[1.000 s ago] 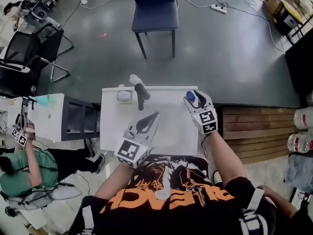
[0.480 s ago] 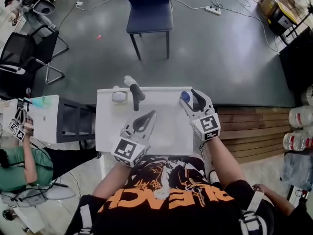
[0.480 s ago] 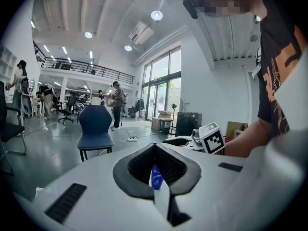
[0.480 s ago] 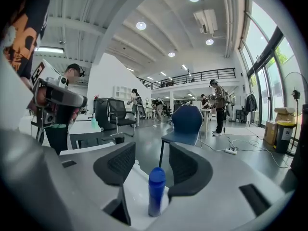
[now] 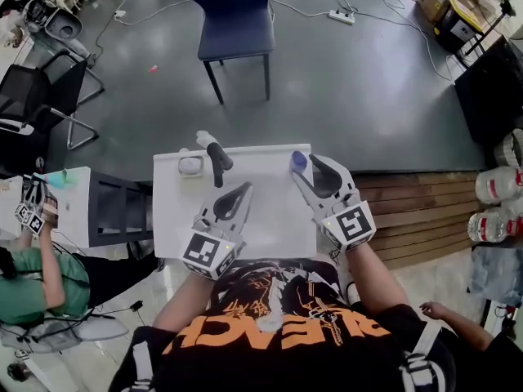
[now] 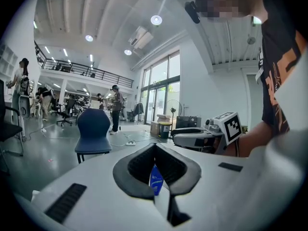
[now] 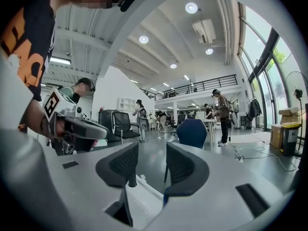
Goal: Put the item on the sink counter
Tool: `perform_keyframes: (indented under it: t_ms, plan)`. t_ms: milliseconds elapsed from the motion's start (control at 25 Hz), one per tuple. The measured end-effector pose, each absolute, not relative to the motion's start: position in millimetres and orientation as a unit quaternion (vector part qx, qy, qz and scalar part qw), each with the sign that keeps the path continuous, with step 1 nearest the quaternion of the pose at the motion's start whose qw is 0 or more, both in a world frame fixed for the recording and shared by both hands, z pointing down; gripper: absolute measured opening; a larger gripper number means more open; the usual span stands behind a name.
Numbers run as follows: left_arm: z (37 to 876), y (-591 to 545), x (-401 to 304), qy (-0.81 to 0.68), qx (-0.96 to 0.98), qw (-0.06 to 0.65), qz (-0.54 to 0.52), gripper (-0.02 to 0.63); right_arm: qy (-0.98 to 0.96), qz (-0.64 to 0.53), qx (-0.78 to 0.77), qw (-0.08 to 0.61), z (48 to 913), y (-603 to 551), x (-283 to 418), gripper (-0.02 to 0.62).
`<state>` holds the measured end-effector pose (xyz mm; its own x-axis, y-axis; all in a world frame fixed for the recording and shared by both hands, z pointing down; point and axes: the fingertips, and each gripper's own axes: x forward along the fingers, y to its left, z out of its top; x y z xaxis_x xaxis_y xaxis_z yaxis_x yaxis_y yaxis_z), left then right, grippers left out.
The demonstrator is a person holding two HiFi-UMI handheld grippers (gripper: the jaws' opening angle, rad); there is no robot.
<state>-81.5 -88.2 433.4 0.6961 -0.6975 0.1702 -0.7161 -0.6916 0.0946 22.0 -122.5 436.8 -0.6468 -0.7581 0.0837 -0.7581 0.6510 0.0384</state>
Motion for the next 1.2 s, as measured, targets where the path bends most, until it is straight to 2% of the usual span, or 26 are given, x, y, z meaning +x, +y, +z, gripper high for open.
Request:
perform_keyframes:
  t_ms: [280, 640, 1200]
  plan:
    - [412.1, -85.0, -73.0, -0.381, 0.921, 0.072, 0.043, 0.017, -0.917, -0.016, 0.399, -0.021, 381.8, -95.6, 20.3, 0.167]
    - [386.1, -77.2, -66.2, -0.377, 0.924, 0.054, 0.016, 0.017, -0.917, -0.025, 0.398, -0.022, 359.0, -67.6, 32.6, 0.146]
    - [360.8, -60.8, -51.0, -0.359, 0.933, 0.033, -0.005, 0.017, -0.913, -0.020, 0.404, -0.055, 331.5, -43.3, 35.5, 0.057]
